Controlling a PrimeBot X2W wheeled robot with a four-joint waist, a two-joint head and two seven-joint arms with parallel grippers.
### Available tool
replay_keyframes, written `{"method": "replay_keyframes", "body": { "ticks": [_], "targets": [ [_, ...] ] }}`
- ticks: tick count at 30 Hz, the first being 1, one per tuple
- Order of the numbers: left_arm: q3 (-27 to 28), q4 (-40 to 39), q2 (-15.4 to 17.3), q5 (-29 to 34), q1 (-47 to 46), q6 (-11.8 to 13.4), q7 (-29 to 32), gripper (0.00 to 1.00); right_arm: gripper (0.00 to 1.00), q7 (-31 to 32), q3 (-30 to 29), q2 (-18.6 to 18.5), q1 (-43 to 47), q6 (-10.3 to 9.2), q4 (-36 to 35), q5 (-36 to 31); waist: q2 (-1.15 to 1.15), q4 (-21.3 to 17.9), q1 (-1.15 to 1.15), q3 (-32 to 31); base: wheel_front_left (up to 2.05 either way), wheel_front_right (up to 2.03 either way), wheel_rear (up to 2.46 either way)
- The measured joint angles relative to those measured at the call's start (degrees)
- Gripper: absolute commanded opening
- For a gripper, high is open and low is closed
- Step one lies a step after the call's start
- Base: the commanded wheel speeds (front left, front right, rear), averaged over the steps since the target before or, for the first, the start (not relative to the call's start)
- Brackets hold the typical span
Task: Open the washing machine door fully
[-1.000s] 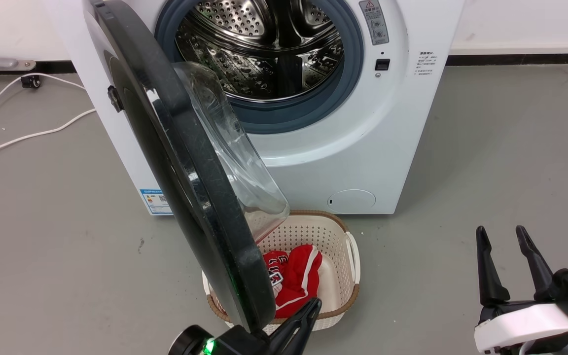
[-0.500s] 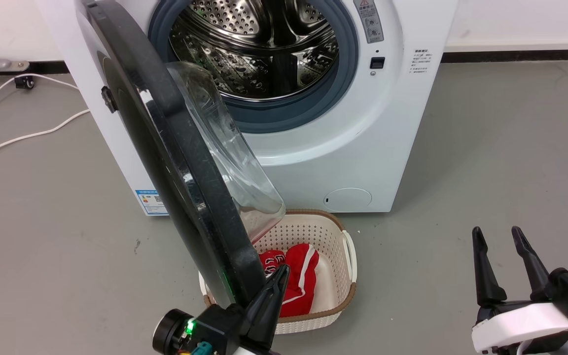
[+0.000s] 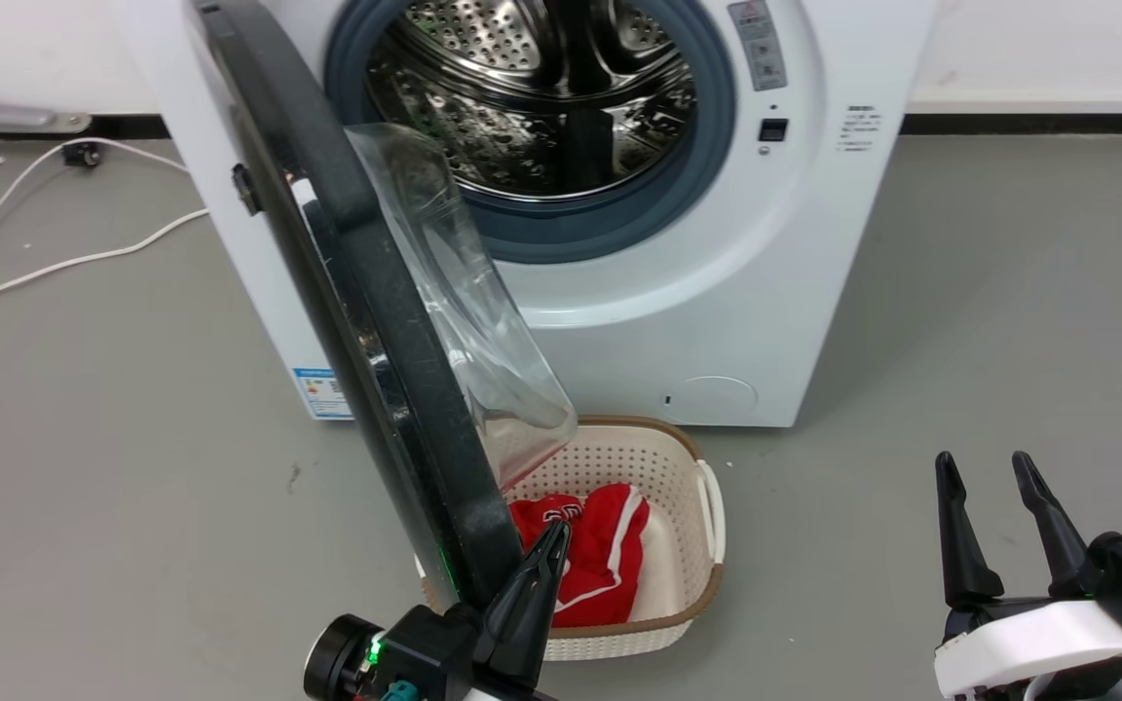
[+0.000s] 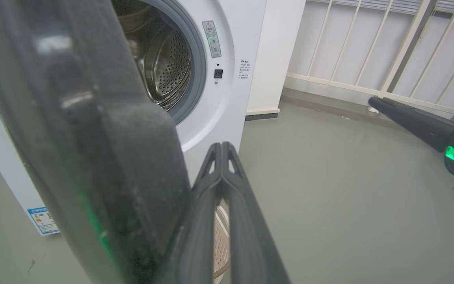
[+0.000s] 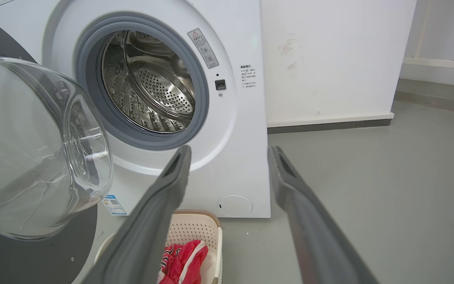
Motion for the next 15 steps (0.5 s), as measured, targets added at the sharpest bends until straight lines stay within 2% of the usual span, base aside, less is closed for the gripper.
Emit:
{"method": "replay_keyframes", "body": {
  "ticks": [6,15],
  "targets": [
    [-0.58,-0.11,0.18,0.02,0.73,0.29,-0.56,0.00,1.00,0.49,-0.66,-0.01,0.17,0.00,-0.33,0.00,0.00,3.95,0.00,-0.07,0.00,0.00,0.00],
    [-1.13,-0.82,0.60,-0.01,2.09,0.86,-0.51,0.00,1.00,1.41,-0.45,0.01,0.26,0.00,-0.81,0.34,0.00,12.44,0.00,-0.08,0.00,0.00,0.00]
  ]
}}
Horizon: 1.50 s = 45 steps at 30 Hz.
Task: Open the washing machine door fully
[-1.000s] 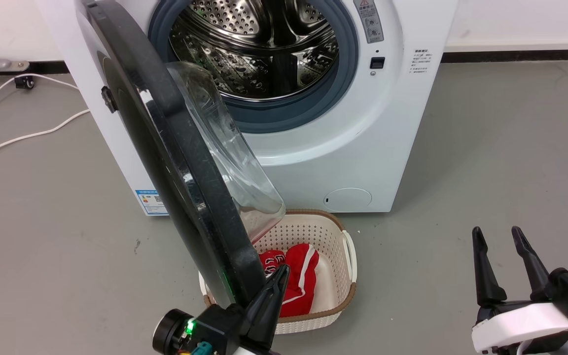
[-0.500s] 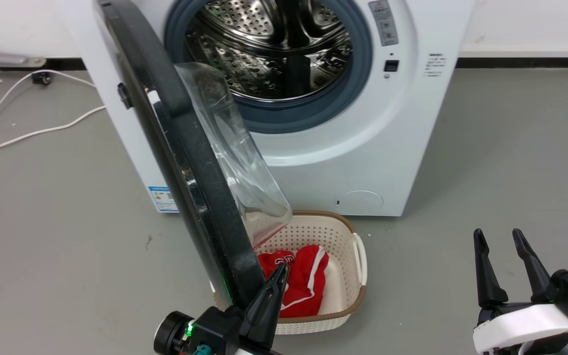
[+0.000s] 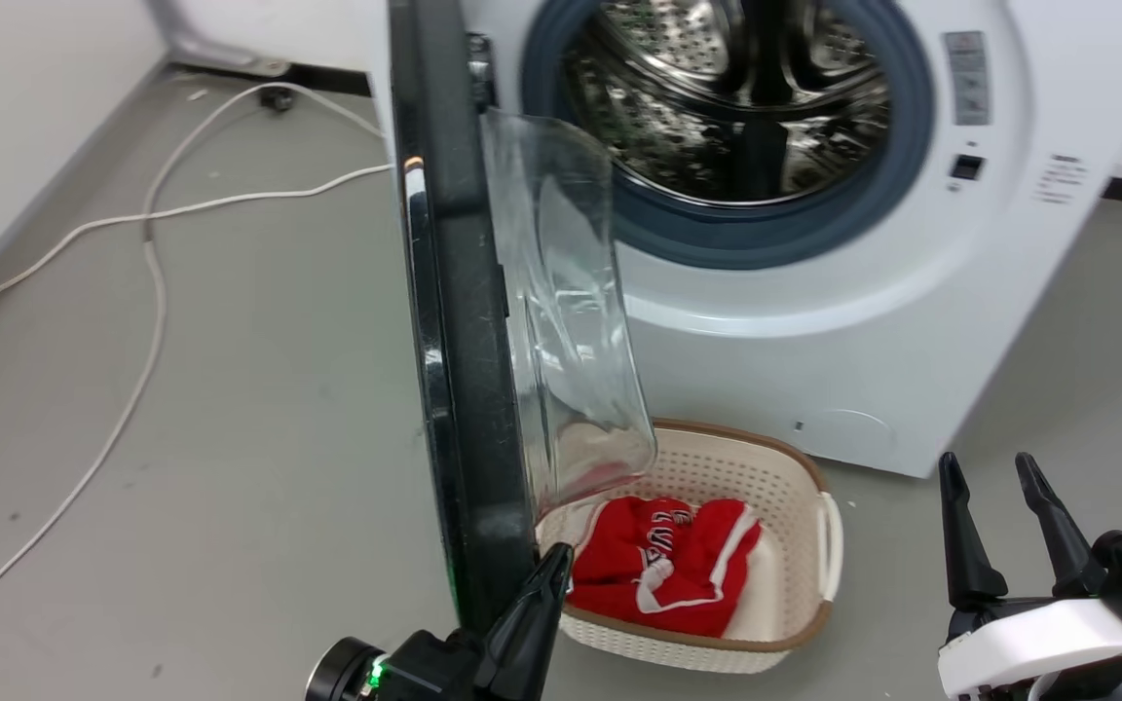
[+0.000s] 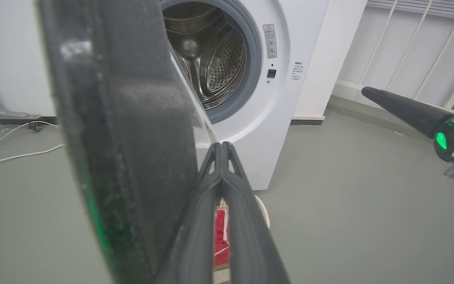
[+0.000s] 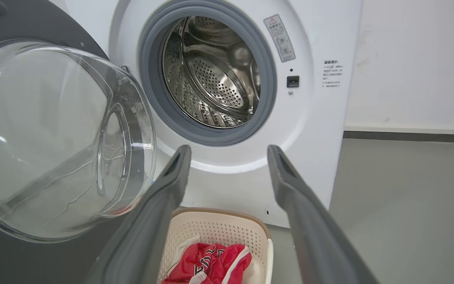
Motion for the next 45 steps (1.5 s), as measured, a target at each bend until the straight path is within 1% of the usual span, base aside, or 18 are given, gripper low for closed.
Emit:
{"method": "replay_keyframes", "body": {
  "ticks": [7,10,13,18,24,29,35,40,45],
  "targets": [
    [2.93,-0.14,0.86,-0.64,0.83,2.26,-0.49,0.00,1.00,0.47,0.34,0.00,0.03,0.00,-0.16,-0.01,0.00,6.02,0.00,-0.26,0.00,0.00,0.00],
    [5.43,0.38,1.43,-1.54,0.75,3.58,-0.63,0.00,1.00,0.54,0.54,0.01,-0.01,0.00,-0.29,-0.02,0.00,7.75,0.00,-0.35,0.00,0.00,0.00],
    [8.39,1.16,2.32,-2.60,0.12,4.77,-1.02,0.00,1.00,0.85,0.97,0.01,-0.16,0.00,-0.33,-0.18,0.00,8.41,0.00,-0.46,0.00,0.00,0.00],
    [13.62,3.86,4.35,-4.60,-2.25,5.86,-2.02,0.00,1.00,1.03,1.70,0.01,-0.22,0.00,-0.48,-0.19,0.00,7.62,0.00,-0.24,0.00,0.00,0.00],
    [21.62,10.38,7.16,-8.16,-5.15,7.20,-4.43,0.00,1.00,1.36,3.53,0.04,-1.01,0.01,-0.56,-0.37,0.00,5.15,0.00,0.60,0.00,0.00,0.00],
    [26.43,15.13,8.91,-10.04,-8.09,7.55,-6.16,0.00,1.00,1.55,3.38,0.03,-1.22,0.00,-0.90,-0.44,0.00,3.46,0.00,2.35,0.00,0.00,0.00],
    [31.40,20.20,11.11,-11.24,-12.27,7.26,-7.04,0.00,1.00,1.90,3.02,0.03,-2.77,0.00,-1.92,-1.21,0.00,1.72,0.01,5.02,0.00,0.00,0.00],
    [35.67,24.25,13.81,-12.15,-15.96,6.27,-7.12,0.00,1.00,2.02,2.74,0.02,-3.70,0.00,-2.36,-2.04,0.00,0.42,0.01,7.00,0.00,0.00,0.00],
    [38.34,27.27,15.16,-11.55,-18.74,4.64,-7.12,0.00,1.00,2.03,2.81,0.03,-4.10,0.00,-2.33,-2.42,0.00,-0.12,0.01,7.77,0.00,0.00,0.00]
  ]
}}
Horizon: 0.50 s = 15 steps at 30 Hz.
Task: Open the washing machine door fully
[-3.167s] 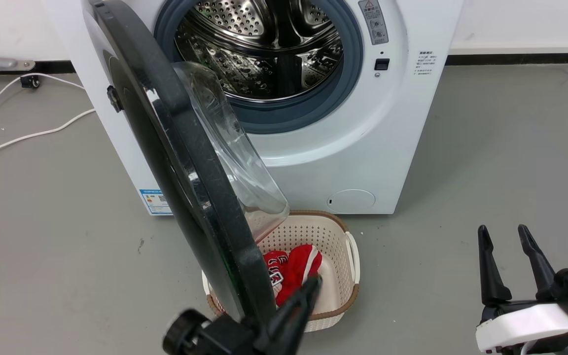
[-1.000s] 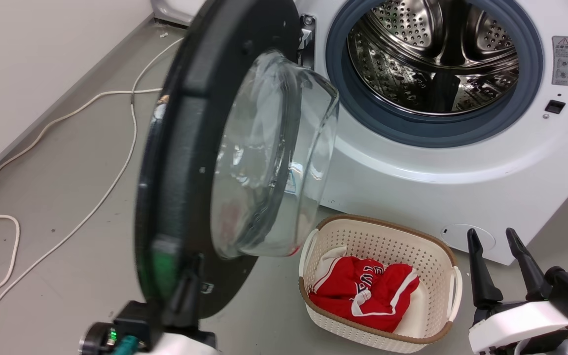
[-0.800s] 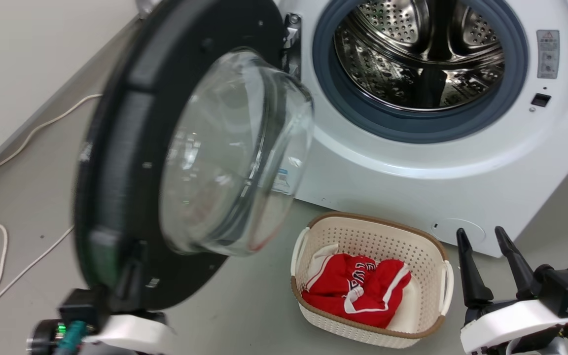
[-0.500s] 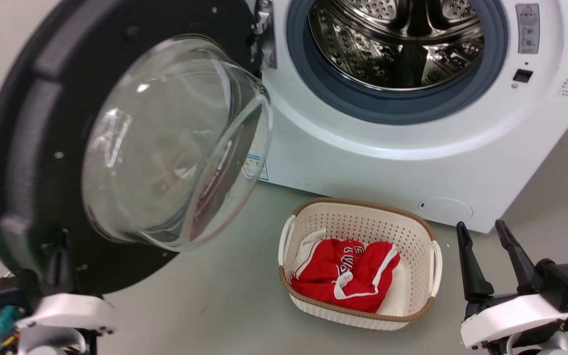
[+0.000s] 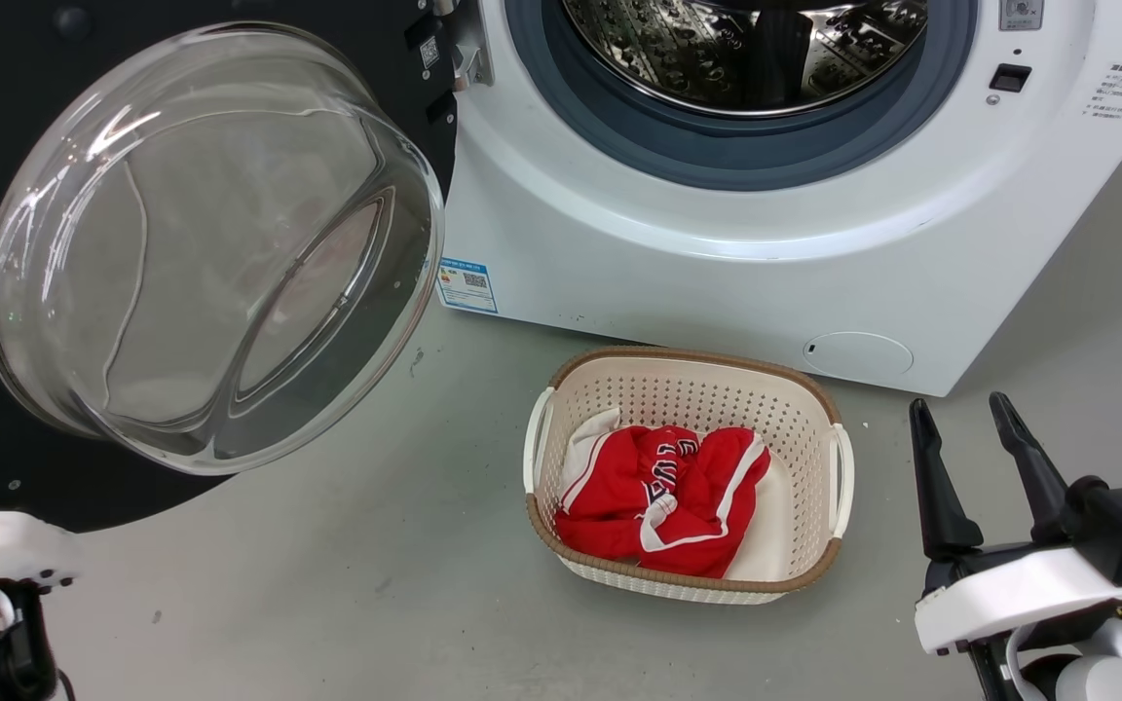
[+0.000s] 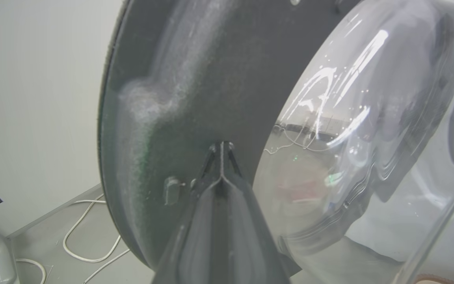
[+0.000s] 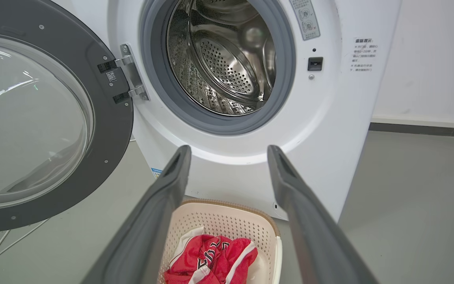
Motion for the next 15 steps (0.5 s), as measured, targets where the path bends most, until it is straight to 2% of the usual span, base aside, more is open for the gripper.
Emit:
{"method": "replay_keyframes", "body": {
  "ticks": [6,15],
  "targets": [
    [2.48,1.32,-0.36,1.89,-0.36,-1.40,-0.01,0.00,1.00,-0.01,0.25,0.00,-0.63,0.00,0.46,-0.03,0.00,-0.33,0.00,-0.62,0.00,0.00,0.00],
    [4.19,-8.65,-6.81,6.73,7.81,-2.23,-0.03,0.00,1.00,-0.85,1.05,0.00,0.02,0.00,1.47,0.58,0.00,-0.86,-0.01,-2.93,0.00,0.00,0.00]
  ]
}}
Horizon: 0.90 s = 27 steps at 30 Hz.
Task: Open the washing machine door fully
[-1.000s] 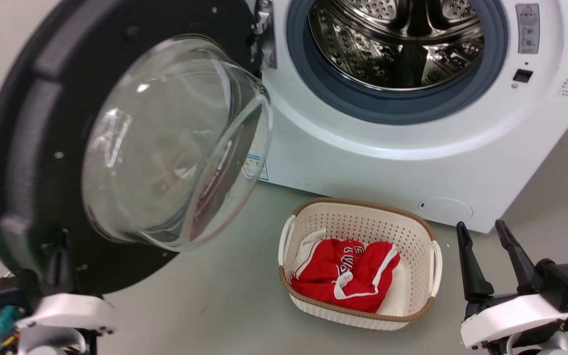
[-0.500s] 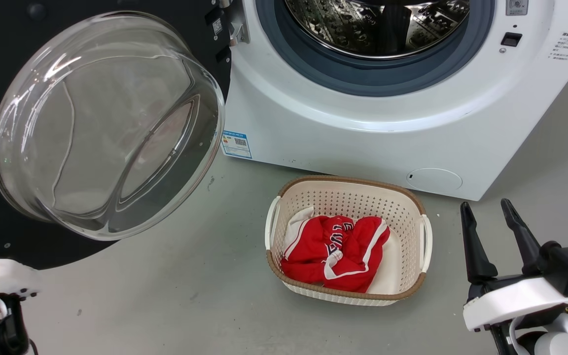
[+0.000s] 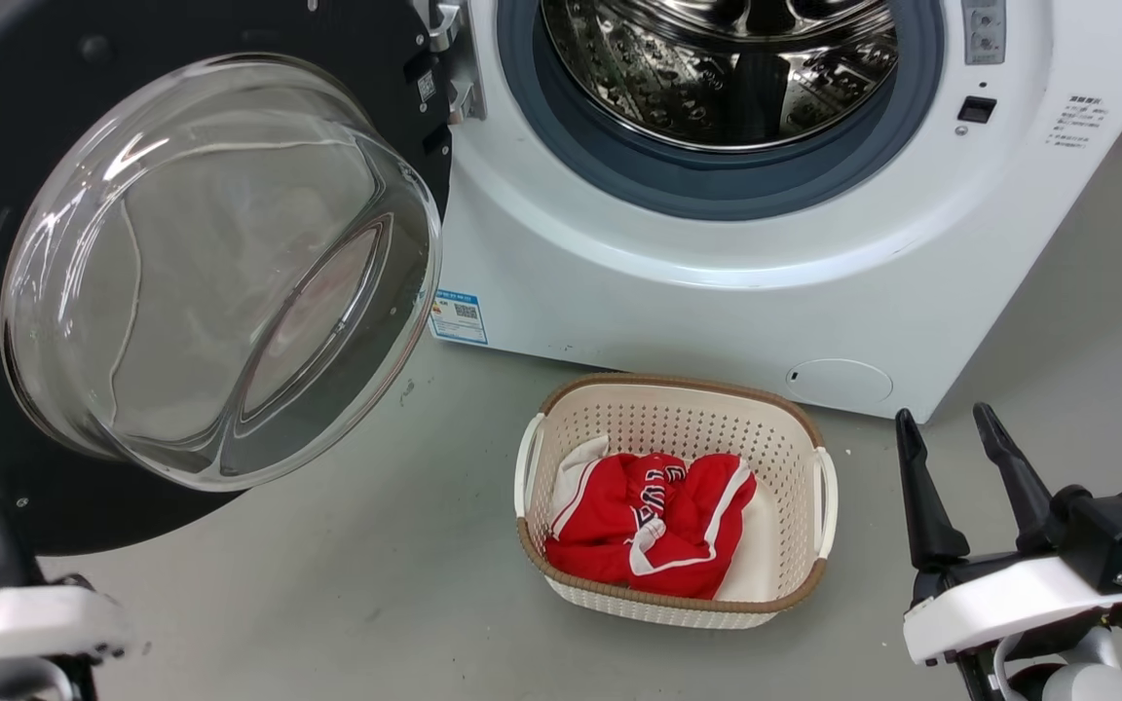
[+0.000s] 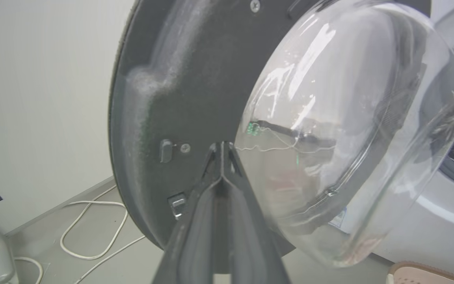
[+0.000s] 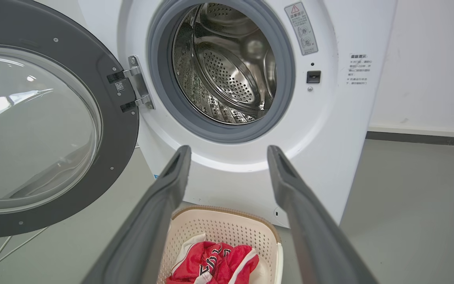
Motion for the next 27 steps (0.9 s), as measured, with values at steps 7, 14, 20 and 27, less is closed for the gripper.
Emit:
{"method": "replay_keyframes", "body": {
  "ticks": [7,14,20,27],
  "targets": [
    [-4.14,-9.54,-6.53,3.94,6.97,-0.68,-0.09,0.00,1.00,-0.25,0.45,0.00,0.42,0.00,0.43,0.07,0.00,-0.74,0.00,-1.69,0.00,0.00,0.00],
    [-11.18,-13.11,-9.61,4.85,9.57,-2.02,0.13,1.00,1.00,-0.93,1.77,0.00,0.40,0.00,0.71,0.48,0.00,-3.36,0.00,-2.79,0.00,0.00,0.00],
    [-14.38,-14.40,-9.64,5.67,7.63,-2.80,1.40,1.00,1.00,-1.22,1.63,0.00,0.36,0.00,0.21,-0.23,0.00,-5.50,0.00,-3.08,0.00,0.00,0.00],
    [-16.41,-13.62,-9.48,6.32,4.85,-3.27,2.18,1.00,1.00,-1.22,0.13,0.00,0.32,0.00,-1.15,-2.21,0.00,-8.49,0.00,-3.13,0.00,0.00,0.00]
  ]
}}
